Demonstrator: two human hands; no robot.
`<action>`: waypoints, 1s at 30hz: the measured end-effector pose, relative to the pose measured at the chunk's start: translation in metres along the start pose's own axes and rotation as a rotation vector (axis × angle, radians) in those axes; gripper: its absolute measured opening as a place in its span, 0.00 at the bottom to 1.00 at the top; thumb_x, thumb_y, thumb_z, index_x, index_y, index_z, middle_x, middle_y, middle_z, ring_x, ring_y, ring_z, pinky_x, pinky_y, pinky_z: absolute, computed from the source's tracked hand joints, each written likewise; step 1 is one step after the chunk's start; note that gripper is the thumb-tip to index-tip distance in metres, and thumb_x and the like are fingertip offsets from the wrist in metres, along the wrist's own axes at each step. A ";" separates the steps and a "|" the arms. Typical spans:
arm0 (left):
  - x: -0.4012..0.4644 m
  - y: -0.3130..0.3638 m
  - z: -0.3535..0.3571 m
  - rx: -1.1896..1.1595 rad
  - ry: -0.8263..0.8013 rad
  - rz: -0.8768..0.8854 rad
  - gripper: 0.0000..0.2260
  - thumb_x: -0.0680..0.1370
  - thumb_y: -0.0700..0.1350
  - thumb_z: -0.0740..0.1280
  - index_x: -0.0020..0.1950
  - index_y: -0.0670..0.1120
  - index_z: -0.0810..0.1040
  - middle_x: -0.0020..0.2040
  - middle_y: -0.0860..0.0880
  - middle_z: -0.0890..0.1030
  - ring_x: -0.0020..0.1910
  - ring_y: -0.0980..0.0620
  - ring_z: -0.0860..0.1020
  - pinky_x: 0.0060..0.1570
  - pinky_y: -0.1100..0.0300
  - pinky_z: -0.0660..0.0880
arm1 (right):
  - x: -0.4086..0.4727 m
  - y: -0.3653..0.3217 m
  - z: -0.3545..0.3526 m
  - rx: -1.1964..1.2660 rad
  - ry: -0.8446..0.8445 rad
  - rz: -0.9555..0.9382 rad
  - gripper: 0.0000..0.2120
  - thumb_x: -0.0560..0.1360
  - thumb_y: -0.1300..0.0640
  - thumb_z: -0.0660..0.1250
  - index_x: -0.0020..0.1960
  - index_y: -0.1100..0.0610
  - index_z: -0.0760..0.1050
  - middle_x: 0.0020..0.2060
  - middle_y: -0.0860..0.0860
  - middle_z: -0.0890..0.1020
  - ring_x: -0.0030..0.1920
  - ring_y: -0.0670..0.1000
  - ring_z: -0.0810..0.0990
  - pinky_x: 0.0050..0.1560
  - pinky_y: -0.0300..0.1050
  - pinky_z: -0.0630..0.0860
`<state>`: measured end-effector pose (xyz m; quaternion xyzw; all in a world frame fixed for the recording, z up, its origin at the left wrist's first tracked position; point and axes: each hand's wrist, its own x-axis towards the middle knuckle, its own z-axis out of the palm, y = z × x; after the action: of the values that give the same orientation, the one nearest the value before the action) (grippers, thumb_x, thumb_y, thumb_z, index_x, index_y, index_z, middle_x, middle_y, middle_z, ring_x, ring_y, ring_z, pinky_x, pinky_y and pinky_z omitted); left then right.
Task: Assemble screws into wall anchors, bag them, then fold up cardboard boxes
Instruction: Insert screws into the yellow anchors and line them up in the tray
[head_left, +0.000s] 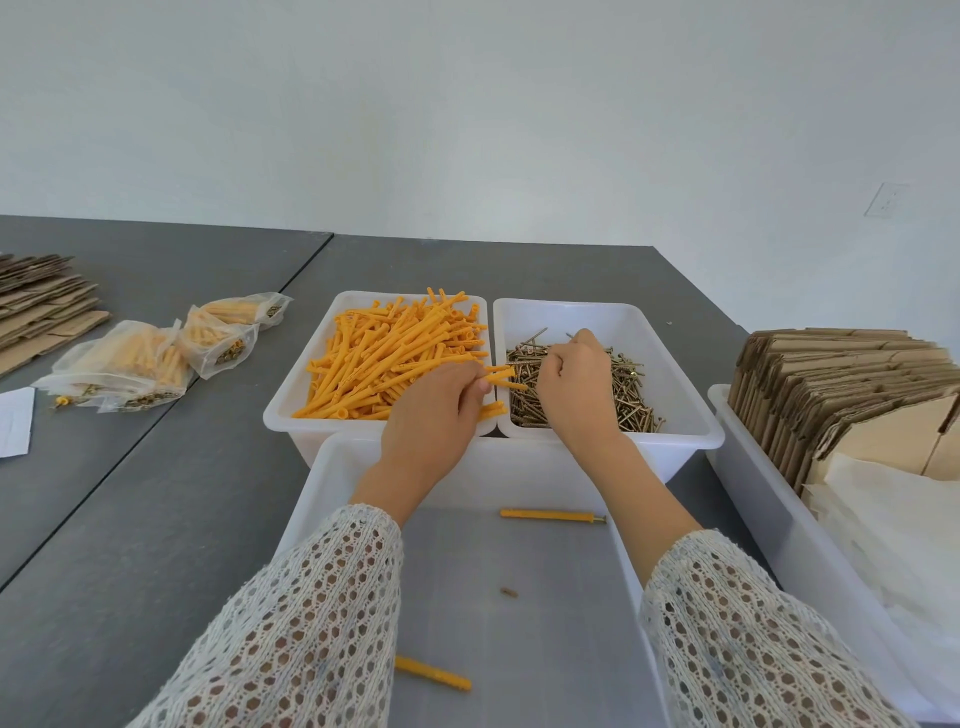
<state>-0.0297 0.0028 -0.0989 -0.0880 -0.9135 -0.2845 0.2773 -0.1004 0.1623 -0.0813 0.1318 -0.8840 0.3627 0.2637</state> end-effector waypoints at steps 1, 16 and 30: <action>0.000 0.000 0.000 0.004 0.000 -0.005 0.10 0.84 0.47 0.59 0.43 0.55 0.70 0.35 0.60 0.70 0.35 0.62 0.70 0.32 0.64 0.59 | 0.000 0.000 -0.001 0.000 -0.001 -0.006 0.20 0.76 0.67 0.57 0.27 0.57 0.60 0.36 0.53 0.65 0.39 0.52 0.66 0.37 0.40 0.59; 0.001 -0.002 0.001 -0.016 0.015 -0.047 0.11 0.84 0.47 0.59 0.44 0.49 0.75 0.36 0.54 0.74 0.35 0.56 0.72 0.33 0.57 0.69 | -0.001 -0.003 -0.003 -0.023 0.056 0.028 0.19 0.77 0.67 0.56 0.28 0.59 0.60 0.36 0.53 0.64 0.40 0.53 0.68 0.41 0.45 0.67; 0.001 0.002 0.001 0.000 0.003 0.007 0.09 0.84 0.46 0.59 0.44 0.53 0.71 0.37 0.57 0.72 0.37 0.55 0.70 0.35 0.59 0.64 | -0.005 -0.006 0.003 -0.029 -0.097 -0.296 0.16 0.74 0.70 0.59 0.30 0.59 0.66 0.38 0.56 0.67 0.41 0.54 0.67 0.41 0.43 0.61</action>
<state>-0.0302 0.0047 -0.0985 -0.0910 -0.9128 -0.2837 0.2795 -0.0942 0.1563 -0.0823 0.2739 -0.8718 0.3005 0.2732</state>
